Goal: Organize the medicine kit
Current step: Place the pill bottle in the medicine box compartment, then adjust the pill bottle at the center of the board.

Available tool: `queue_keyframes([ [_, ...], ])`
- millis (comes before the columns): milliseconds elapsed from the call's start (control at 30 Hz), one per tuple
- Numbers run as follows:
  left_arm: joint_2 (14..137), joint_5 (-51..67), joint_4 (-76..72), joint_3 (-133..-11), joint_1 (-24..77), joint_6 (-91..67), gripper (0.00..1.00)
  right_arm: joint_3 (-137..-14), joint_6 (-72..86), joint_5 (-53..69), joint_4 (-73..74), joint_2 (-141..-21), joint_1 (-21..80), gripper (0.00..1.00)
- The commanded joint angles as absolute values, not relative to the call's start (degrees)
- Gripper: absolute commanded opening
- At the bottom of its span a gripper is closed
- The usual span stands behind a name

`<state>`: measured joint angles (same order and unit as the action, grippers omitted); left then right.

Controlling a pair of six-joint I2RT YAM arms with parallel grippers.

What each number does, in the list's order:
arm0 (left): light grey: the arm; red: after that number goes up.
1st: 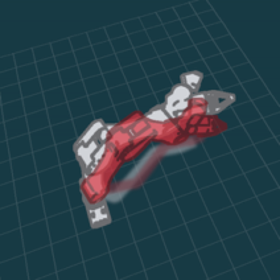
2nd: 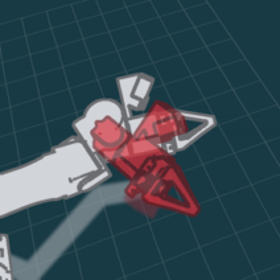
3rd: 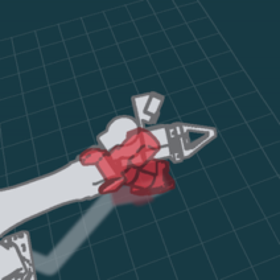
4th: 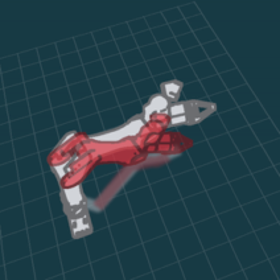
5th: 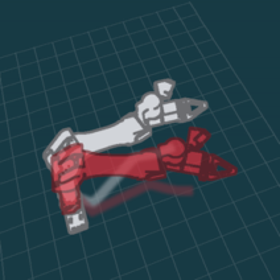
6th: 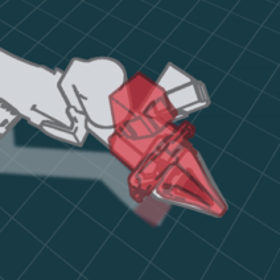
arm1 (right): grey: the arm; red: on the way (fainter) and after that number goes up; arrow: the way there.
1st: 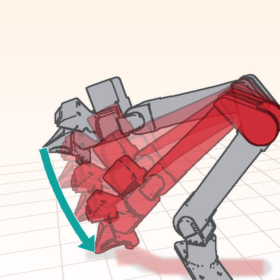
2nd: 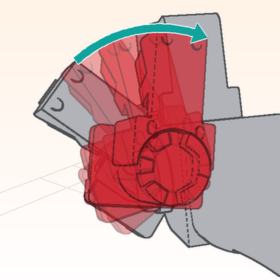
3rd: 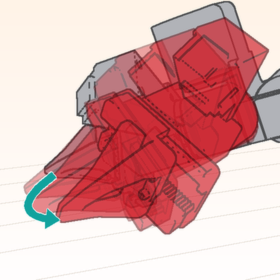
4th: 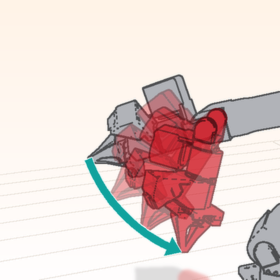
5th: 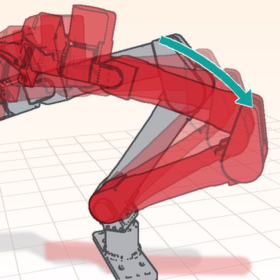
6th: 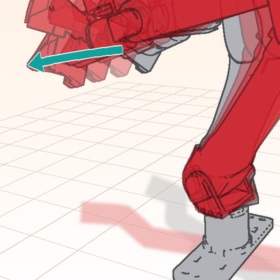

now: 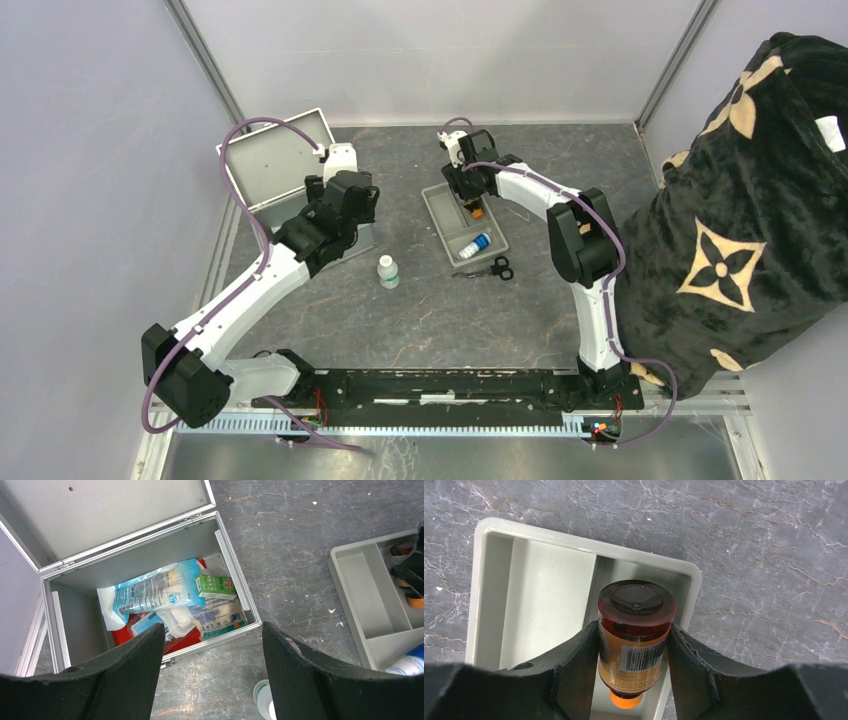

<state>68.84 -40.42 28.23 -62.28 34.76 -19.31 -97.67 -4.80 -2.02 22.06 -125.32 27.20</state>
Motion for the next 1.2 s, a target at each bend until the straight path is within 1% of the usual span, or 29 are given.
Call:
queue_keyframes([
  [0, 69.1, -39.94, 29.03, -64.42, 34.63, -21.36, 0.77, -100.35, -4.93, -3.57, 22.05, -120.73, 26.96, 0.56],
  [100, 68.32, -37.11, 30.43, -64.18, 34.65, -21.56, 0.78, -98.86, -4.3, -5.18, 21.12, -118.21, 26.93, 0.56],
  [233, 68.19, -29.24, 32.26, -62.74, 34.71, -22.08, 0.78, -95.93, -3.19, -5.33, 18.53, -113.93, 26.9, 0.58],
  [333, 67.55, -23.27, 32.46, -60.53, 34.95, -22.67, 0.78, -95.51, -2.82, -3.87, 18.49, -112.95, 26.84, 0.6],
  [533, 66.66, -20.08, 33.23, -59.56, 35.74, -21.8, 0.78, -94.13, -1.7, -3.07, 18.74, -112.78, 26.9, 0.6],
  [667, 67.68, -18.28, 34.76, -59.5, 37.35, -22.57, 0.78, -88.86, -0.09, -3.69, 15.23, -108.11, 26.92, 0.6],
  [767, 69.04, -18.33, 35.34, -58.62, 40.22, -23.57, 0.78, -83.79, 2.31, -2.98, 12.72, -103.61, 26.82, 0.6],
  [933, 73.26, -23.94, 36.81, -58.01, 46.45, -26.79, 0.78, -77.05, 3.82, -0.68, 10.13, -98.22, 26.84, 0.6],
  [1167, 79.39, -31.71, 40.68, -58.83, 47.19, -30.05, 0.75, -70.84, 4.25, -0.11, 9.18, -93.35, 26.93, 0.6],
])
